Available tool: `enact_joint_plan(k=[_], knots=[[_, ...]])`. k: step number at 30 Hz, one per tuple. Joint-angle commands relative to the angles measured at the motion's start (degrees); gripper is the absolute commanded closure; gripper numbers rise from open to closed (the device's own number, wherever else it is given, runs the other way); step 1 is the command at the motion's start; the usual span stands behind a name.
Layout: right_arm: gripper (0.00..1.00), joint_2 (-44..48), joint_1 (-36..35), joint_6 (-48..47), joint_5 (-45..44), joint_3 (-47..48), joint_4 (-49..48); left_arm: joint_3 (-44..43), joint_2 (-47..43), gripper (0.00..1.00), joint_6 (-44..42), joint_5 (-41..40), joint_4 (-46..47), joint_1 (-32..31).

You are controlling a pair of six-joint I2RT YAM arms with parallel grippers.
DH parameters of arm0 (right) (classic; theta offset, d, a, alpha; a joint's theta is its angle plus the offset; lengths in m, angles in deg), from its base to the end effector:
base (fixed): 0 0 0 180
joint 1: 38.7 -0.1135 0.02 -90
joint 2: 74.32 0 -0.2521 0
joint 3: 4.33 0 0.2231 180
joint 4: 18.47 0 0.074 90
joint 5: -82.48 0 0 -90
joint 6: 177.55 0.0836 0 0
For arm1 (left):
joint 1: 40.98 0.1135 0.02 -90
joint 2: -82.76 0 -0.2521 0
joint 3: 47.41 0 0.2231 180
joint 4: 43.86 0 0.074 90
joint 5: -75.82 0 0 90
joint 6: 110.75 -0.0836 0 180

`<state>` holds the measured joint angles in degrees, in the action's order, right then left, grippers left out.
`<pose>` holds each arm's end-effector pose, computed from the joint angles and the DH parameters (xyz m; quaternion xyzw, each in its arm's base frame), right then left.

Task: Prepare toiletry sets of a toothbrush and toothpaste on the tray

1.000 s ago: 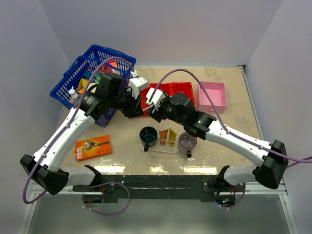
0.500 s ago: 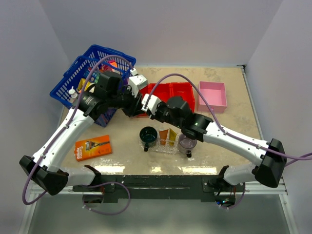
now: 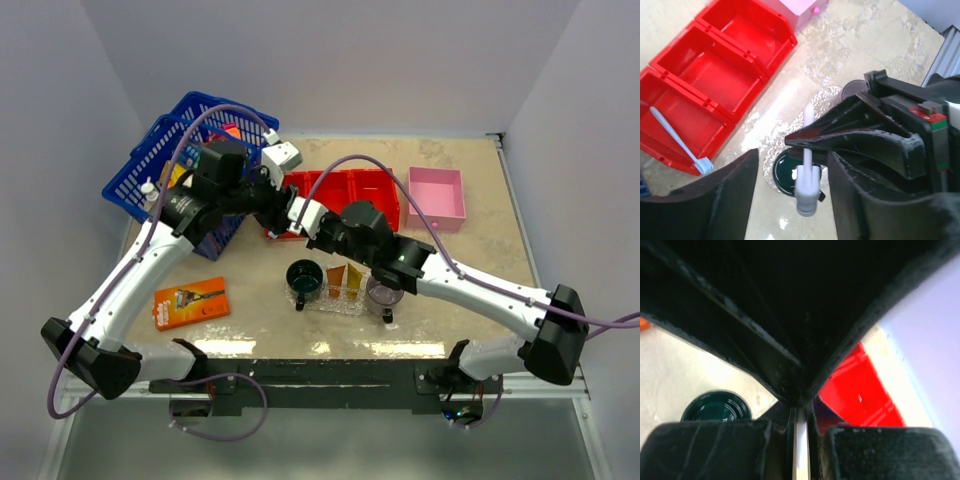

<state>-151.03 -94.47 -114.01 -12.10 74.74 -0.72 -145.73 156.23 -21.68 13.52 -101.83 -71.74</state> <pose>0.1949 0.2746 0.3263 -0.5044 0.6147 0.1225 0.5939 0.2162 -0.1739 0.3681 0.3428 0.7902 -0.3224 0.3926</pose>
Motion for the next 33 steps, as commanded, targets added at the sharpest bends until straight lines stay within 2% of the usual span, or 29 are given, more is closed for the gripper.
enact_joint_plan(k=[1,3,5,9,14,19,20,23,24,26,27,33], knots=[[1.00,2.08,-0.04,1.76,-2.97,-0.70,-6.80,0.10,-0.87,0.32,0.49,-0.45,5.80,-0.53],[1.00,3.23,0.05,3.07,-3.94,-2.20,-8.04,0.80,-1.57,0.25,2.51,-1.68,8.08,-0.18],[1.00,4.02,-0.04,3.96,-5.44,-2.99,-8.57,2.11,-3.33,0.22,3.73,-3.70,10.28,0.18],[1.00,4.46,0.05,7.11,-6.06,-4.13,-9.10,5.63,-8.07,0.13,6.72,-8.97,19.66,0.62],[1.00,5.07,0.74,10.63,-5.97,-5.19,-10.15,9.06,-12.74,0.09,7.70,-10.13,25.23,0.71],[1.00,8.31,4.43,18.97,-5.80,-6.77,-13.49,12.84,-15.89,0.09,7.61,-12.50,28.39,0.71],[1.00,9.02,6.96,22.90,-4.75,-6.86,-13.75,15.28,-16.60,0.09,7.43,-11.98,29.79,0.71],[1.00,12.27,12.33,32.30,-0.09,-6.86,-14.46,20.13,-17.84,0.06,5.86,-3.83,36.90,0.70],[1.00,13.07,12.96,33.91,0.53,-6.86,-14.72,20.57,-16.62,0.06,5.59,0.73,38.23,0.71],[1.00,15.43,13.14,37.16,0.80,-6.77,-15.25,21.19,-14.68,0.07,5.06,4.45,39.20,0.62],[1.00,15.97,13.14,38.57,0.97,-6.69,-15.94,21.28,-12.67,0.11,4.89,6.99,39.99,0.62],[1.00,18.34,13.14,48.95,-0.78,-7.21,-18.32,20.49,-7.56,0.14,4.01,4.57,45.44,-3.42]])
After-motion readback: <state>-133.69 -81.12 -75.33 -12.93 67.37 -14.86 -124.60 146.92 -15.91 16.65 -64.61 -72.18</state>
